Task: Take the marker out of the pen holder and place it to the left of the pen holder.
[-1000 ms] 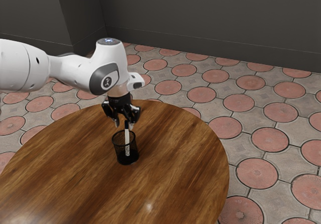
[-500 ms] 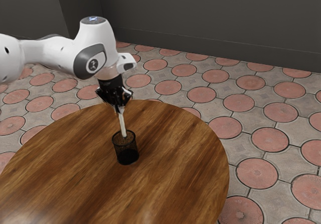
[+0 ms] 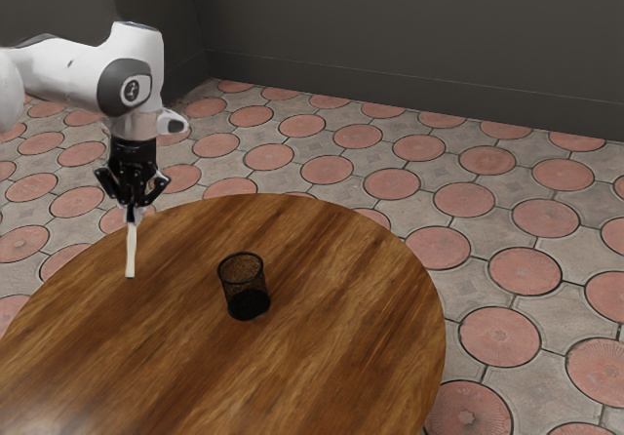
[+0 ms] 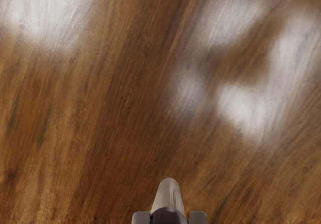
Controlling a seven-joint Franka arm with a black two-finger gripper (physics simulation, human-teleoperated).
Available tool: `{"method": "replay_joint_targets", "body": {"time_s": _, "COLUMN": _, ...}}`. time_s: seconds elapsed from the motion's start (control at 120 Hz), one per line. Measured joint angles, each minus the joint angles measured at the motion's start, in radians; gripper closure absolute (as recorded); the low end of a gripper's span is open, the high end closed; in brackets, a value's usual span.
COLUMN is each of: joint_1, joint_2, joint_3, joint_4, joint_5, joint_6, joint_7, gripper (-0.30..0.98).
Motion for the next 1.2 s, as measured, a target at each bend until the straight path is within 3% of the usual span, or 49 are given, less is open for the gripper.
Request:
{"method": "replay_joint_targets", "body": {"time_s": 0.233, "joint_1": 0.054, "joint_2": 0.223, "joint_3": -0.065, "joint_4": 0.204, "joint_5": -0.035, "joint_6": -0.144, "joint_7": 0.041, "gripper": 0.78}}
{"method": "replay_joint_targets", "body": {"time_s": 0.375, "joint_1": 0.059, "joint_2": 0.227, "joint_3": -0.081, "joint_4": 0.215, "joint_5": -0.05, "joint_6": -0.174, "joint_7": 0.073, "gripper": 0.46}}
{"method": "replay_joint_targets", "body": {"time_s": 0.458, "joint_1": 0.056, "joint_2": 0.158, "joint_3": -0.082, "joint_4": 0.21, "joint_5": -0.051, "joint_6": -0.154, "joint_7": 0.096, "gripper": 0.31}}
{"method": "replay_joint_targets", "body": {"time_s": 0.6, "joint_1": 0.008, "joint_2": -0.137, "joint_3": -0.073, "joint_4": 0.192, "joint_5": -0.054, "joint_6": -0.072, "joint_7": 0.131, "gripper": 0.16}}
{"method": "replay_joint_targets", "body": {"time_s": 0.667, "joint_1": -0.015, "joint_2": -0.214, "joint_3": -0.072, "joint_4": 0.186, "joint_5": -0.054, "joint_6": -0.045, "joint_7": 0.143, "gripper": 0.12}}
{"method": "replay_joint_targets", "body": {"time_s": 0.908, "joint_1": -0.101, "joint_2": -0.33, "joint_3": -0.073, "joint_4": 0.144, "joint_5": -0.038, "joint_6": -0.028, "joint_7": 0.156, "gripper": 0.04}}
{"method": "replay_joint_targets", "body": {"time_s": 1.042, "joint_1": -0.176, "joint_2": -0.348, "joint_3": -0.074, "joint_4": 0.14, "joint_5": -0.028, "joint_6": -0.044, "joint_7": 0.145, "gripper": 0.02}}
{"method": "replay_joint_targets", "body": {"time_s": 1.2, "joint_1": -0.197, "joint_2": -0.354, "joint_3": -0.076, "joint_4": 0.135, "joint_5": -0.025, "joint_6": -0.061, "joint_7": 0.132, "gripper": 0.01}}
